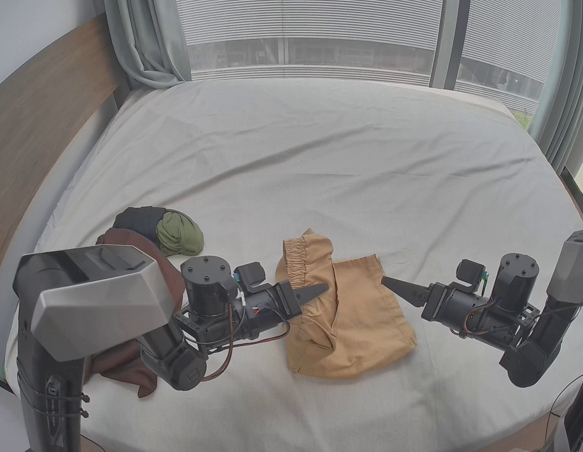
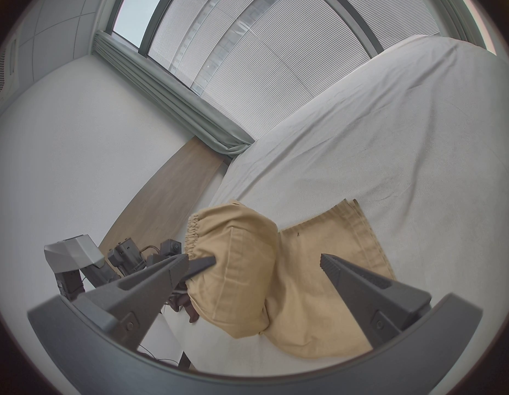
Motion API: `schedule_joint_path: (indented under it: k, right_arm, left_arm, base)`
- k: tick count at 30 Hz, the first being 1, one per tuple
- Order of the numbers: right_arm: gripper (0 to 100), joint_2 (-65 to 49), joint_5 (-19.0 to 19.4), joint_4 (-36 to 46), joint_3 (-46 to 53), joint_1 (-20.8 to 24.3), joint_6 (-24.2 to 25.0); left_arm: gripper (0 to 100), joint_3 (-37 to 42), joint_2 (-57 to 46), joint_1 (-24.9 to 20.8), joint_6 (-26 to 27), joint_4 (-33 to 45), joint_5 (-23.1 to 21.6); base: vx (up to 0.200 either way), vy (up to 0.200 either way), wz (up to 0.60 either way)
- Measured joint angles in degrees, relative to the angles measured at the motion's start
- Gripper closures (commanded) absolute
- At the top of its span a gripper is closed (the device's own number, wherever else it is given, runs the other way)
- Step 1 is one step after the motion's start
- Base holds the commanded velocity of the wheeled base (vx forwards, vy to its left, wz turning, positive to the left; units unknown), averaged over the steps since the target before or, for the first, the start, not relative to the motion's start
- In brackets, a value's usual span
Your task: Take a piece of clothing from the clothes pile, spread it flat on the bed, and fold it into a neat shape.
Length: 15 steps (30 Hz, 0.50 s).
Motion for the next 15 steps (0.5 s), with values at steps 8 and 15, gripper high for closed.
schedule_joint_path:
  k: [8,15]
  right_arm:
    - [0,-0.5,0.0,0.0,-0.5,-0.8,0.0]
    - [0,-0.5,0.0,0.0,-0.9,-1.2,0.0]
  left_arm:
    - [100,-3.4,3.3,-2.1,0.0,0.3,0.2]
    - [100,-7.5,5.6,-3.2,-0.1,4.1,0.2]
  base:
    - [0.000,0.000,0.00]
    - [0.000,0.000,0.00]
